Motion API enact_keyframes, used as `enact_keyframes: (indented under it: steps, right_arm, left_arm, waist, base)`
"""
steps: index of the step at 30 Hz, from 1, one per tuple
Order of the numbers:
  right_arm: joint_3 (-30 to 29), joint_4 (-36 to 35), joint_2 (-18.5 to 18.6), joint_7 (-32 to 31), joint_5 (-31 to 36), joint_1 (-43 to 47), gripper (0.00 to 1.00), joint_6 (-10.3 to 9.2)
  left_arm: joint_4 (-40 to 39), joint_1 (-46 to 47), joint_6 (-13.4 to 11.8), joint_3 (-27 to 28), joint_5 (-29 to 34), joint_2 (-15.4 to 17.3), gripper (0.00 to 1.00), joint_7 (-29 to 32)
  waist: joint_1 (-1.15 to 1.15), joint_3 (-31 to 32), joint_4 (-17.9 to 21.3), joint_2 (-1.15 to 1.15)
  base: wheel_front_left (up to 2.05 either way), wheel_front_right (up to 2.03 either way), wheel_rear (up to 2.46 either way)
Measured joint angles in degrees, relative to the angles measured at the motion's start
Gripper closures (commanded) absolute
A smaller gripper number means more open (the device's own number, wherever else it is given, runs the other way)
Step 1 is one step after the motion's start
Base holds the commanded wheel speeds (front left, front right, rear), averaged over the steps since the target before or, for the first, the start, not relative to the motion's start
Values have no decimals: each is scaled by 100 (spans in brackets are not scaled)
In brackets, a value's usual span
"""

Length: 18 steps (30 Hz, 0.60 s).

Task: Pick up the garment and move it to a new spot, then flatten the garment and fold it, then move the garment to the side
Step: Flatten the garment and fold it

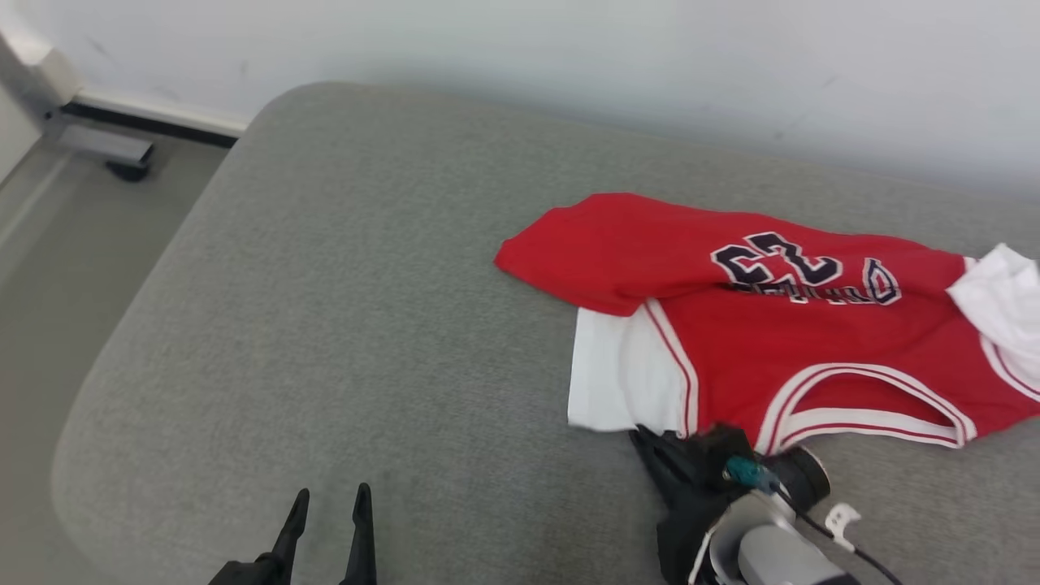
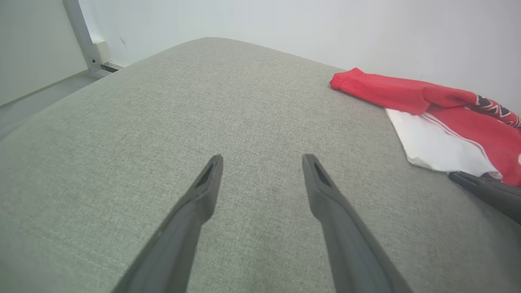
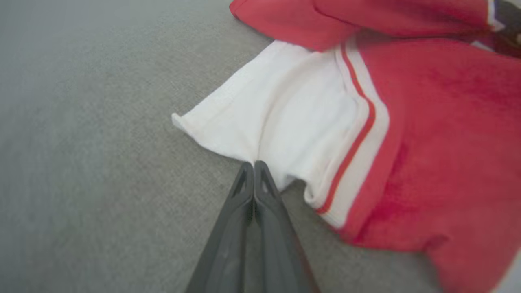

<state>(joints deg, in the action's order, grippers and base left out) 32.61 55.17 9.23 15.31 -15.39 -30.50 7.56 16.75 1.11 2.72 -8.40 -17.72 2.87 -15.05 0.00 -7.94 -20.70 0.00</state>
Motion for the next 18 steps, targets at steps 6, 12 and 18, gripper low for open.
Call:
enact_keyframes:
  steps: [6, 12, 18]
  right_arm:
    - [53, -782, 289, 1, -233, 809, 100, 0]
    - [209, -1416, 617, -11, -491, 1478, 100, 0]
    - [-230, -1941, 991, -18, -698, 1835, 100, 0]
  left_arm:
    - [53, -22, 75, 101, 52, 0, 0, 0]
    - [86, -113, 89, 135, 67, 0, 0, 0]
    - [97, -253, 88, 256, 67, 0, 0, 1]
  waist:
    - [0, 201, 477, 0]
    - [0, 408, 962, 0]
    - [0, 611, 1397, 0]
  base:
    - [0, 0, 0]
    - [0, 0, 0]
    - [0, 0, 0]
